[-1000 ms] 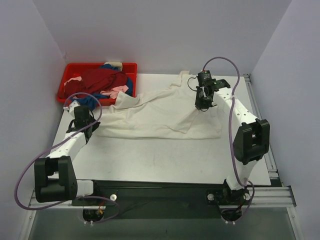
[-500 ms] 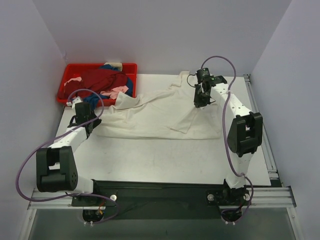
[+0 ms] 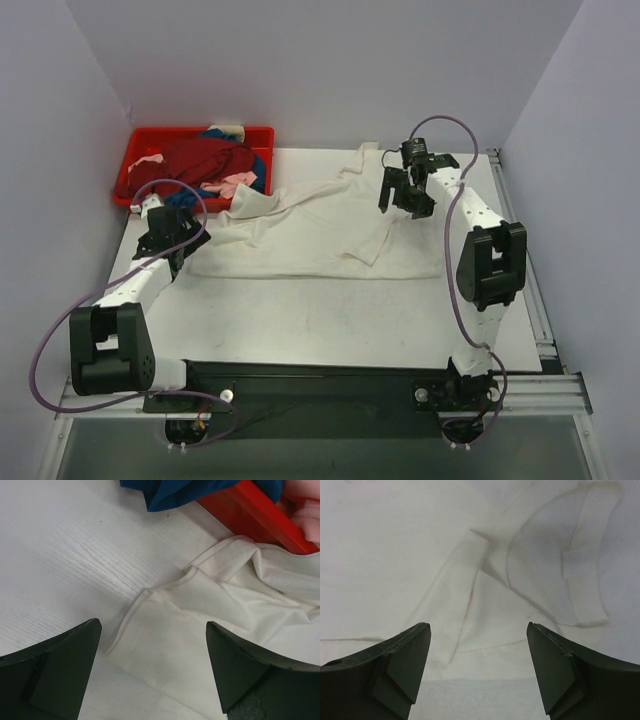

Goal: Fold and stack the t-shirts
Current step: Fold the flattened tshirt in 1/3 of the way

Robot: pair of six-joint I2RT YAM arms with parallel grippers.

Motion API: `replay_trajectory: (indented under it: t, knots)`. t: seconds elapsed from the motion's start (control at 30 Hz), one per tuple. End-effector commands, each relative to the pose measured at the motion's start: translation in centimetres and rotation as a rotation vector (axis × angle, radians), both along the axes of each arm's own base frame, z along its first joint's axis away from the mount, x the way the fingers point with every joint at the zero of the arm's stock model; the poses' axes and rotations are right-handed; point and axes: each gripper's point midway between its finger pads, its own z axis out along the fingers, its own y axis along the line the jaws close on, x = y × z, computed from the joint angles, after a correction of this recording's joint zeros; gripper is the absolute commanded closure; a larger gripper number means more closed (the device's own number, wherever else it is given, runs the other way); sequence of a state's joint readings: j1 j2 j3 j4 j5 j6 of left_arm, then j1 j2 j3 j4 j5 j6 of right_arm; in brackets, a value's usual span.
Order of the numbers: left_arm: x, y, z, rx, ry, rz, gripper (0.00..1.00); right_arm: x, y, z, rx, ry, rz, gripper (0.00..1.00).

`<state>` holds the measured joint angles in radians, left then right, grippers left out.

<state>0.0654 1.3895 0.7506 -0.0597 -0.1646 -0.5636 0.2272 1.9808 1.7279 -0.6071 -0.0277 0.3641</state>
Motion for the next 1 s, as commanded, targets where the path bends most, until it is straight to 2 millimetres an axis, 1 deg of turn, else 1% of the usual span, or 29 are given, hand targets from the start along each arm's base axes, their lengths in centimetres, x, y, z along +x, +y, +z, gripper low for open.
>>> replay_trajectory:
  t: [0.0,0.03,0.07,0.13,0.17,0.23,0.27,0.37,0.4,0.53,0.6,0.63,0.7,0.77,0.93,0.97]
  knots:
    - [-1.3,0.8,0.6,0.035,-0.001,0.027,0.03,-3.4,-1.6,-0.5,-0.009,0.047,-0.026,0.21]
    - [-1.6,1.0,0.5,0.041,0.006,0.036,0.03,-4.0,-2.1,-1.1,-0.008,0.056,-0.04,0.22]
    - [-2.2,1.0,0.1,0.039,0.021,0.038,0.03,-5.5,-2.6,-2.2,-0.01,0.075,-0.046,0.23]
    - [-2.7,0.9,-0.1,0.037,0.03,0.036,0.03,-6.6,-3.7,-3.1,-0.007,0.085,-0.075,0.25]
    - [-3.0,0.8,-0.3,0.035,0.031,0.033,0.03,-8.1,-4.4,-4.0,-0.007,0.099,-0.09,0.25]
    - [-3.4,0.8,-0.1,0.039,0.024,0.033,0.03,-9.3,-5.7,-4.7,0.0,0.106,-0.123,0.28]
    - [-3.5,0.9,-0.1,0.044,0.023,0.032,0.03,-10.3,-6.2,-5.2,-0.001,0.115,-0.134,0.28]
    - [-3.8,1.4,0.0,0.065,0.021,0.046,0.03,-11.4,-7.3,-5.9,0.0,0.126,-0.168,0.32]
    - [-3.8,1.4,0.1,0.067,0.017,0.047,0.03,-12.2,-7.4,-6.5,-0.004,0.148,-0.17,0.34]
    - [-3.4,1.3,0.0,0.065,0.021,0.037,0.03,-13.5,-8.1,-8.0,-0.025,0.178,-0.193,0.38]
    - [-3.2,1.0,0.0,0.059,0.021,0.018,0.03,-13.7,-8.8,-8.1,-0.032,0.178,-0.218,0.39]
    - [-3.2,0.9,-0.1,0.06,0.019,0.015,0.03,-14.0,-9.2,-8.3,-0.031,0.181,-0.23,0.39]
    - [-3.6,1.1,-0.4,0.069,0.023,0.025,0.03,-14.0,-9.9,-8.4,-0.023,0.178,-0.249,0.41]
    - [-4.1,1.2,-0.7,0.073,0.029,0.03,0.03,-14.1,-10.0,-8.5,-0.011,0.184,-0.254,0.42]
    - [-4.9,1.5,-0.4,0.096,0.019,0.032,0.03,-14.7,-9.9,-9.4,0.004,0.213,-0.251,0.45]
    - [-5.3,1.5,-0.9,0.096,0.025,0.033,0.04,-14.7,-9.7,-9.5,0.011,0.216,-0.245,0.46]
